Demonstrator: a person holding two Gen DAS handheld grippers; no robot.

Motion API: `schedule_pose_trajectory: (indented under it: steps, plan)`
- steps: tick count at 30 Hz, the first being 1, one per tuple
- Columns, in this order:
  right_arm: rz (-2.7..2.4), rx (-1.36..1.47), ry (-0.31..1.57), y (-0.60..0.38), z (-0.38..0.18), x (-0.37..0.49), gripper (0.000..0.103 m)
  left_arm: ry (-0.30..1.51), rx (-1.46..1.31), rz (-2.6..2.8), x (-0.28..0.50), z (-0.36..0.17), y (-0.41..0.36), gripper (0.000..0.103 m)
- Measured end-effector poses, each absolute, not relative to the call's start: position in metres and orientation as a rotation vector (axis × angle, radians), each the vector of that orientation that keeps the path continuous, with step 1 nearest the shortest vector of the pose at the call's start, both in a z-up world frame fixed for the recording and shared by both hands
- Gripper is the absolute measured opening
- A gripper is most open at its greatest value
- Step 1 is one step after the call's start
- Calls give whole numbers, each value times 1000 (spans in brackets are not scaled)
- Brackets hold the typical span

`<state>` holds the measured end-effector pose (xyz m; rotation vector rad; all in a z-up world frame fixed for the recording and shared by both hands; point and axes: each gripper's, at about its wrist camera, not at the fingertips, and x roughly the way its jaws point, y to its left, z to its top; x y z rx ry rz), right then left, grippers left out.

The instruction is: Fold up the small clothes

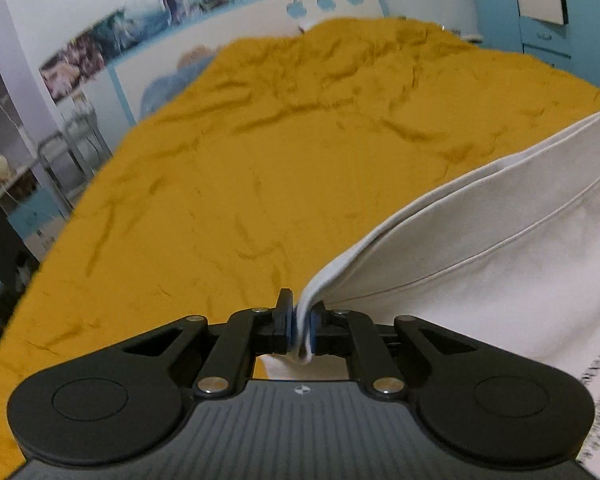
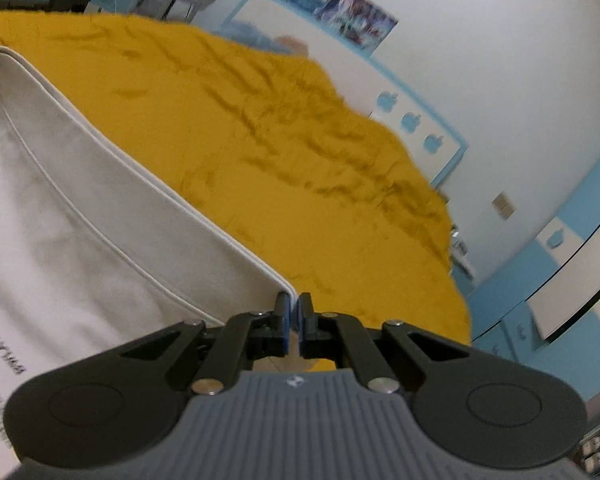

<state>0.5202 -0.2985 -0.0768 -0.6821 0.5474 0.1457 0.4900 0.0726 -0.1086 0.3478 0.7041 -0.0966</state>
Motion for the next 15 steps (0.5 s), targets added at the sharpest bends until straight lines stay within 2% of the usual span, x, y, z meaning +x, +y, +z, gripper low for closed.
schedule_pose_trajectory:
  steps: [5, 8, 11, 12, 13, 15]
  plan:
    - [141, -638, 616, -299, -123, 556, 0, 730, 331, -93, 502, -128, 79, 20]
    - [129, -587, 628, -303, -134, 570, 0, 718, 321, -64, 508, -129, 84, 31]
    - [104, -556, 615, -305, -135, 577, 13, 691, 325, 9, 507, -122, 90, 32]
    - [94, -557, 608, -306, -135, 576, 25, 689, 315, 29, 505, -119, 95, 33]
    - [86, -555, 599, -307, -133, 574, 33, 692, 299, 33, 506, -116, 100, 33]
    - [70, -537, 593, -312, -125, 562, 33, 700, 252, 33, 499, -105, 111, 33]
